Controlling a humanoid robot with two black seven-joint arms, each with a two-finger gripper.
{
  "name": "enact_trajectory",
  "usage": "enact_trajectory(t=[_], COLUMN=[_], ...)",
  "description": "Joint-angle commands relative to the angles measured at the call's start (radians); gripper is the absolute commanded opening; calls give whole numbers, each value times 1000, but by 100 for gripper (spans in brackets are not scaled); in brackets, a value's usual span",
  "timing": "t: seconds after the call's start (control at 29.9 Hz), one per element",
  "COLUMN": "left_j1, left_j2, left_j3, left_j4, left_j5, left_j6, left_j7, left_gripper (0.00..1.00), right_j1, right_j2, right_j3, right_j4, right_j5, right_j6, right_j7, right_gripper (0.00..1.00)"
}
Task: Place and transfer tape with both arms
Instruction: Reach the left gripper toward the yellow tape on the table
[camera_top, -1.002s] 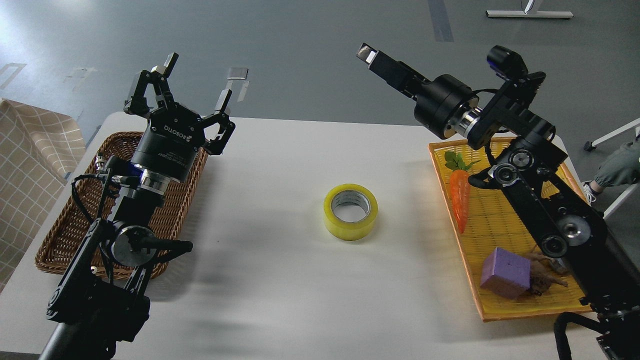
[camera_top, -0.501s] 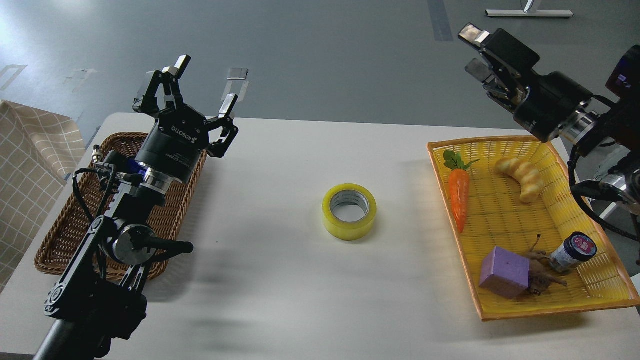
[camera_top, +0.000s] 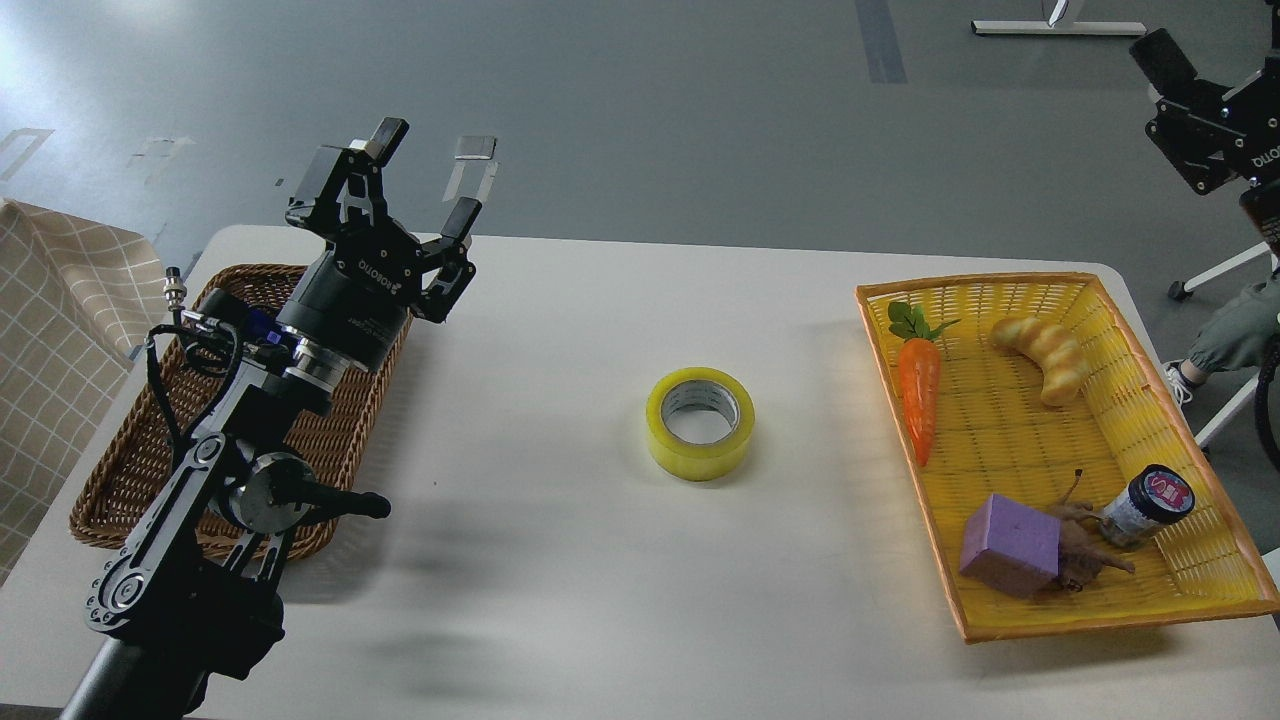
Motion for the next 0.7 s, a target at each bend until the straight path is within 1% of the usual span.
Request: enact_trajectory(t=[0.0, 0.07, 0.1, 0.2, 0.23, 0.27, 0.33, 0.37, 0.43, 0.5, 0.53, 0.6, 0.63, 0.67], left_j1=[-11, -15, -15, -20, -18, -15, -12, -8, -2, -5, -9, -21, -32, -40], left_j2=[-2, -2, -2, -1, 1, -1, -1, -2, -4, -5, -10, -24, -28, -31], left_j3=[23, 32, 32, 87, 121, 150, 175, 197, 245, 311, 329, 357, 363, 365], left_j4=[-24, -33, -33, -76, -91, -97, -97, -91, -91, -91, -91, -83, -70, -56], left_j5=[131, 177, 177, 257, 324, 416, 510, 583, 643, 665, 667, 699, 769, 821], left_j6=[32, 58, 59, 112, 149, 202, 270, 337, 412, 448, 459, 511, 569, 600], left_j7=[-14, -14, -14, -16, -22, -34, -51, -62, -62, -56, -53, -51, -50, -50], left_gripper=[99, 99, 99, 99, 99, 99, 99, 99, 99, 99, 99, 99, 99, 99], right_j1=[1, -1, -1, -11, -19, -19, -19, -16, -11, -13, -13, -16, -19, -21], right_j2=[19, 24, 24, 26, 26, 26, 26, 27, 32, 36, 36, 38, 45, 50], right_j3=[10, 13, 13, 10, 11, 11, 13, 14, 19, 34, 39, 65, 88, 100], right_j4=[-3, -4, -4, -9, -12, -14, -14, -14, -14, -14, -14, -14, -14, -14], right_j5=[70, 76, 76, 74, 74, 74, 74, 74, 76, 76, 76, 77, 88, 96], right_j6=[0, 0, 0, 0, 0, 0, 0, 0, 0, 0, 0, 0, 0, 0], right_j7=[2, 2, 2, -5, -8, -6, -6, -6, -5, -5, -3, -2, -2, 0], right_gripper=[100, 100, 100, 100, 100, 100, 100, 100, 100, 100, 100, 100, 100, 100])
